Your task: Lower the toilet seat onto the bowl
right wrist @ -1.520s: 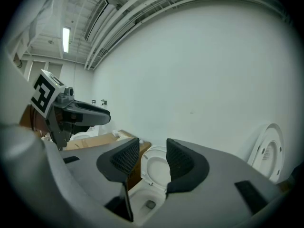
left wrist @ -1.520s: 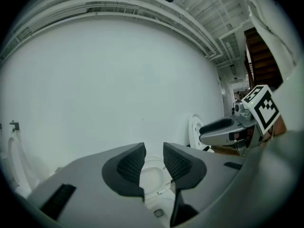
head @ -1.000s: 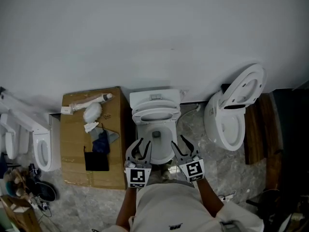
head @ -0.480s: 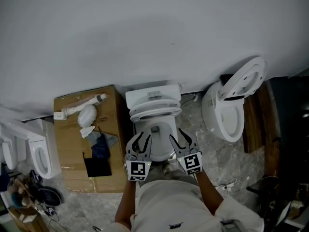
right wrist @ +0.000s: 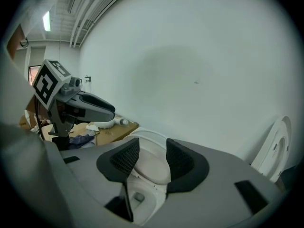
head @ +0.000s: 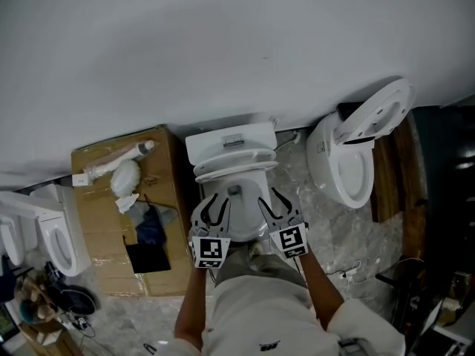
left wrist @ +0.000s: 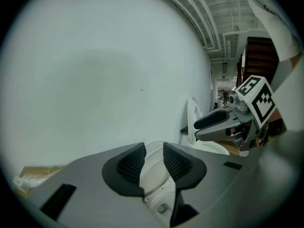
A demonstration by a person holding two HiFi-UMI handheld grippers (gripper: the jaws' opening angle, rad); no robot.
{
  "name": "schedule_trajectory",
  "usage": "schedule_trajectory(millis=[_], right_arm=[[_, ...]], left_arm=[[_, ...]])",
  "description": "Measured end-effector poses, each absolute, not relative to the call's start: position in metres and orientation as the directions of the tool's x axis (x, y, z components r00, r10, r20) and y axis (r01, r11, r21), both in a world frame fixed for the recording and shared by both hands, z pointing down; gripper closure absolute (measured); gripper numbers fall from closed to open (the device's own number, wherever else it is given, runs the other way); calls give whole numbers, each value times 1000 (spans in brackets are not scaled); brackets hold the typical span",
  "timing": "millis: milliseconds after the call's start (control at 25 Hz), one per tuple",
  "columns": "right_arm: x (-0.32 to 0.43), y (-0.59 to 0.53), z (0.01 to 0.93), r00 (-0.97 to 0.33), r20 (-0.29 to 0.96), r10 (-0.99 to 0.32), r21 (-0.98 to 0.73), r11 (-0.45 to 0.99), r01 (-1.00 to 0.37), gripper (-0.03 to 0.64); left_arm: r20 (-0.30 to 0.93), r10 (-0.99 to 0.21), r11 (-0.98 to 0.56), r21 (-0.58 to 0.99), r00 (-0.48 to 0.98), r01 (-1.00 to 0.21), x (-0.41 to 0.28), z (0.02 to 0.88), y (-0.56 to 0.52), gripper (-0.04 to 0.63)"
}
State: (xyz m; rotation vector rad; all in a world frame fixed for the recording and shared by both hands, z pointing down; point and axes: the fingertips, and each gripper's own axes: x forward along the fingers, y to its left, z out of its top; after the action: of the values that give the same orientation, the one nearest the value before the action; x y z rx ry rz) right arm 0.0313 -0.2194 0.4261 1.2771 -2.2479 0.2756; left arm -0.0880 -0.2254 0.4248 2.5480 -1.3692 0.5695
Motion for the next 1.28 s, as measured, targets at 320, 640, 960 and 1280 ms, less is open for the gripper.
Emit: schedule_trajectory(millis=[320,640,960,1280], right_arm=[[33,-241,451,-383,574,-724,121,537,-835,434],[32,-266,474,-399,578,-712,141,568,-811,433],[26,-285,496,-411,598,-688,159,605,-781,430],[32,-303,522,-394,622,-676,177,612,-771,410]], left_arm=[[452,-736,-569,-11,504,-822,-88,454,-243,460],[483,-712,-596,-33,509,-802,-82,481,-261,440],[515,-684,-624,-44,517,-781,-74,503,-276,414],[542,-656,-652,-56,525,-756,-63,527,-290,394]])
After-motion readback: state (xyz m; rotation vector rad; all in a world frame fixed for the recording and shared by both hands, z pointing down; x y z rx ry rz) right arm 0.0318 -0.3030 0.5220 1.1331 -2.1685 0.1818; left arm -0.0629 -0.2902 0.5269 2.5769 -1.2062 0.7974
